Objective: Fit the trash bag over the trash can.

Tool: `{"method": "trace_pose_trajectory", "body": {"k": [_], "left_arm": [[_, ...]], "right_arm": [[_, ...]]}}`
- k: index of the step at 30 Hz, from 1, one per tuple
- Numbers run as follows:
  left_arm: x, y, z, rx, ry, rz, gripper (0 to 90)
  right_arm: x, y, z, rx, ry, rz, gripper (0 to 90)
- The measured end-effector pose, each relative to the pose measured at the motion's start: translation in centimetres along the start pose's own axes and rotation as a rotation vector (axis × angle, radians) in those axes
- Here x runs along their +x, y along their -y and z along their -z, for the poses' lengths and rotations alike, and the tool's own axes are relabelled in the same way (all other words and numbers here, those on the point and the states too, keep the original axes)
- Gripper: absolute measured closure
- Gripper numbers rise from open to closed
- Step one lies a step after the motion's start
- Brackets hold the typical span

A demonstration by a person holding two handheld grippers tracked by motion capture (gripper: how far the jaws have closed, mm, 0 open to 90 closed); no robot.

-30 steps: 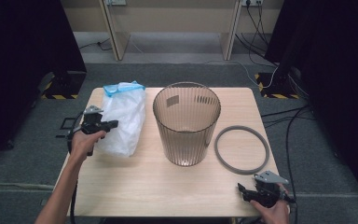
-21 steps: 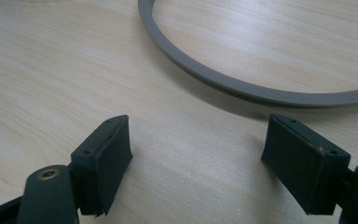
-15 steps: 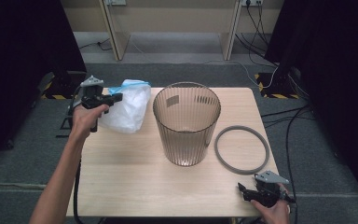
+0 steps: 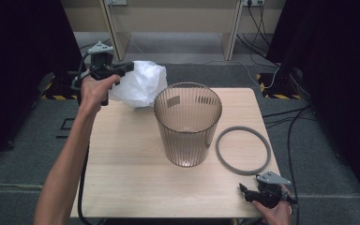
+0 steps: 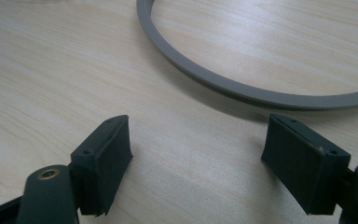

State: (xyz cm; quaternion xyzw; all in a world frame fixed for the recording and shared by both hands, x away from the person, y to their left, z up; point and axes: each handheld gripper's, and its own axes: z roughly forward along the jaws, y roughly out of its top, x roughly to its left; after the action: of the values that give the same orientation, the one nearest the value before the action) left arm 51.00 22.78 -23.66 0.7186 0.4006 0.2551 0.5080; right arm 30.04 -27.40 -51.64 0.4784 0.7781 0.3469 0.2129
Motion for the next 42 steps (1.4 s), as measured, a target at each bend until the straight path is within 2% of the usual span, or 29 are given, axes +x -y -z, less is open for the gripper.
{"method": "trace_pose_trajectory", "body": {"k": [3, 11, 13, 15, 16, 18, 21, 25, 28, 31, 33, 38, 42], "left_arm": [[-1.1, -0.9, -0.4, -0.017, 0.028, 0.004, 89.7], [-5.6, -1.2, -2.0, -0.008, 0.123, -0.070, 89.6], [-6.6, -1.1, -2.3, -0.003, 0.143, -0.086, 89.6], [-7.7, -1.0, -2.7, 0.003, 0.167, -0.100, 89.6], [-8.1, -1.0, -2.9, 0.002, 0.177, -0.104, 89.6], [-9.1, -0.9, -3.4, 0.009, 0.195, -0.118, 89.6], [-10.5, -0.7, -4.2, 0.032, 0.224, -0.140, 89.6], [-12.1, -0.4, -4.7, 0.069, 0.284, -0.166, 89.4], [-13.0, -0.3, -5.0, 0.094, 0.307, -0.182, 89.3], [-13.7, -0.1, -5.2, 0.118, 0.323, -0.195, 89.3], [-14.1, 0.0, -5.4, 0.126, 0.338, -0.192, 89.2], [-14.5, 0.1, -5.6, 0.134, 0.339, -0.198, 89.2], [-14.4, 0.1, -5.5, 0.142, 0.341, -0.198, 89.1]], "right_arm": [[-0.1, 0.0, 0.0, -0.004, -0.001, 0.003, 23.1], [-0.1, 0.0, 0.0, 0.001, -0.005, 0.006, 23.5], [-0.2, -0.2, 0.1, 0.010, -0.007, -0.013, 26.3], [-0.6, -0.4, 0.4, 0.012, -0.044, -0.041, 27.7], [-0.7, -0.7, 0.7, -0.012, -0.061, -0.055, 27.9], [-1.2, -1.5, 1.7, -0.085, -0.059, -0.066, 28.9], [-1.8, -3.9, 3.7, -0.163, -0.062, -0.066, 28.8], [-2.5, -8.2, 5.8, -0.244, -0.060, -0.051, 27.9], [-2.3, -11.9, 7.0, -0.295, -0.049, -0.002, 26.9], [-1.6, -15.7, 7.7, -0.336, -0.076, 0.043, 26.8], [-0.9, -18.1, 7.7, -0.332, -0.094, 0.083, 25.1], [0.5, -23.4, 6.6, -0.307, -0.134, 0.156, 24.2], [1.4, -26.6, 5.9, -0.300, -0.164, 0.184, 24.2]]}}
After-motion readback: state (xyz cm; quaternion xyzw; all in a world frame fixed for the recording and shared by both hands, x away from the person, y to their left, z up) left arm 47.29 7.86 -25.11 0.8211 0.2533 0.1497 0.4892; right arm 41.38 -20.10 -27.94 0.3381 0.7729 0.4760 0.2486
